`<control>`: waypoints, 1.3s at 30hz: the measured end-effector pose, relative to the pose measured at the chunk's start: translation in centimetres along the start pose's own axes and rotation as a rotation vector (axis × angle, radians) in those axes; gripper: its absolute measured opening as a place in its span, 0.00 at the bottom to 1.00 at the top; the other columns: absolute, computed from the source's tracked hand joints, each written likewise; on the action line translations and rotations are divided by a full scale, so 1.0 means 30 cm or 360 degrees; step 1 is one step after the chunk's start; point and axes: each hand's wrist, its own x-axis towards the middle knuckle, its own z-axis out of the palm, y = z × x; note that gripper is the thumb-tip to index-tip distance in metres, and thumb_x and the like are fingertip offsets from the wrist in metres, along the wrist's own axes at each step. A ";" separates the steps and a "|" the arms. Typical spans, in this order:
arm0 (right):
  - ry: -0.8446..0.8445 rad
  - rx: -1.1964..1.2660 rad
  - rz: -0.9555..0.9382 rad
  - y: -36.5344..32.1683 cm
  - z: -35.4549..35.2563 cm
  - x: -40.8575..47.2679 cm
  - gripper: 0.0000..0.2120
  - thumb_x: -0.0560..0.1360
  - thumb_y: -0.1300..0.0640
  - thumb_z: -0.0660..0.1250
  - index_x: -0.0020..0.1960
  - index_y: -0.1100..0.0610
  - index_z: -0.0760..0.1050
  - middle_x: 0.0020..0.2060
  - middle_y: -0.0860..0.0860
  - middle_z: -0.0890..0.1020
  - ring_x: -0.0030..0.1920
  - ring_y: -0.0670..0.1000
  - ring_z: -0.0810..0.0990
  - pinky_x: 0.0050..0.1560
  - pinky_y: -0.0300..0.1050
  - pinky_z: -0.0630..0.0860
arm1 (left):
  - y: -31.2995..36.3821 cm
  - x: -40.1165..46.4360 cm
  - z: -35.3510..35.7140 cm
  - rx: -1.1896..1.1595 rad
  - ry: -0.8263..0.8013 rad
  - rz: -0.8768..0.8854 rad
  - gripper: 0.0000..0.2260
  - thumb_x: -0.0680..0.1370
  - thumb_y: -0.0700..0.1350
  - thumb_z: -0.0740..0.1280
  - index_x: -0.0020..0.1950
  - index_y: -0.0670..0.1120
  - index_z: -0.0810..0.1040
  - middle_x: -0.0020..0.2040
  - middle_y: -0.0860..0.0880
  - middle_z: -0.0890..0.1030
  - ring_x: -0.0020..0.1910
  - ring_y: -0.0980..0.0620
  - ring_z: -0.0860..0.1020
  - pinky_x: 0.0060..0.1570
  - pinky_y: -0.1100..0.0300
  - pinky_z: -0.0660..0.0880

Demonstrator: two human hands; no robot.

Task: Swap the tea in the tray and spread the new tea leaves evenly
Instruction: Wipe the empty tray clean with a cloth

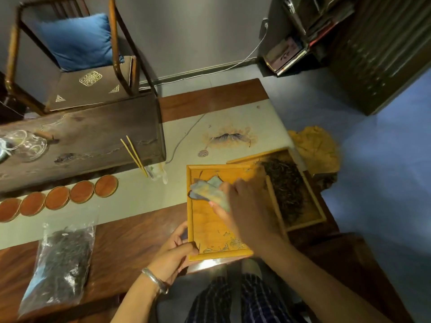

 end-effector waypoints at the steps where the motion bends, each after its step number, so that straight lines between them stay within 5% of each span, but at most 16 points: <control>1: -0.0052 -0.0022 0.0047 -0.017 0.020 -0.015 0.21 0.75 0.40 0.62 0.58 0.55 0.73 0.50 0.56 0.75 0.50 0.55 0.73 0.41 0.44 0.67 | 0.002 -0.002 0.008 0.0002 -0.0009 0.0002 0.31 0.66 0.24 0.65 0.67 0.42 0.70 0.51 0.38 0.82 0.47 0.42 0.82 0.46 0.53 0.80; 10: 0.0004 0.0398 0.0035 -0.003 0.077 -0.019 0.23 0.75 0.44 0.66 0.63 0.56 0.75 0.64 0.57 0.72 0.64 0.57 0.71 0.62 0.52 0.72 | 0.021 -0.008 0.043 0.0016 -0.0084 -0.0042 0.29 0.70 0.19 0.57 0.68 0.39 0.67 0.44 0.36 0.82 0.39 0.43 0.82 0.42 0.52 0.81; 19: 0.0205 0.0257 0.0098 0.002 0.149 0.008 0.10 0.74 0.55 0.70 0.53 0.59 0.79 0.47 0.56 0.78 0.48 0.55 0.77 0.42 0.45 0.77 | -0.006 0.007 0.035 0.0107 -0.0003 -0.0077 0.29 0.71 0.22 0.61 0.68 0.42 0.68 0.52 0.34 0.82 0.48 0.38 0.82 0.47 0.50 0.80; 24: 0.0127 0.0035 0.0262 0.119 0.138 0.026 0.12 0.77 0.54 0.66 0.56 0.60 0.76 0.52 0.58 0.77 0.52 0.55 0.76 0.50 0.45 0.75 | 0.000 0.013 0.023 0.0098 -0.0025 -0.0089 0.31 0.66 0.28 0.66 0.68 0.44 0.67 0.55 0.34 0.81 0.53 0.35 0.80 0.50 0.49 0.79; 30: 0.0239 0.0216 0.0339 0.129 0.068 0.050 0.14 0.80 0.53 0.59 0.64 0.56 0.72 0.52 0.55 0.75 0.50 0.53 0.74 0.51 0.44 0.72 | 0.003 0.029 0.006 0.0200 -0.0074 -0.0079 0.30 0.69 0.26 0.65 0.69 0.43 0.66 0.57 0.38 0.81 0.55 0.38 0.80 0.51 0.51 0.79; 34: 0.0204 0.0443 0.0332 -0.029 0.064 0.095 0.15 0.79 0.52 0.58 0.63 0.52 0.75 0.48 0.54 0.74 0.47 0.55 0.74 0.46 0.51 0.75 | -0.002 0.041 0.015 0.0212 -0.0080 -0.0070 0.29 0.71 0.22 0.59 0.69 0.42 0.67 0.54 0.33 0.81 0.50 0.35 0.81 0.52 0.46 0.79; 39: 0.0096 0.0225 0.0298 -0.103 0.132 0.130 0.17 0.80 0.58 0.53 0.68 0.53 0.68 0.57 0.58 0.70 0.57 0.58 0.69 0.53 0.48 0.71 | 0.002 0.046 0.030 0.0141 -0.0087 -0.0103 0.29 0.71 0.22 0.61 0.68 0.42 0.67 0.46 0.34 0.81 0.43 0.39 0.81 0.48 0.47 0.79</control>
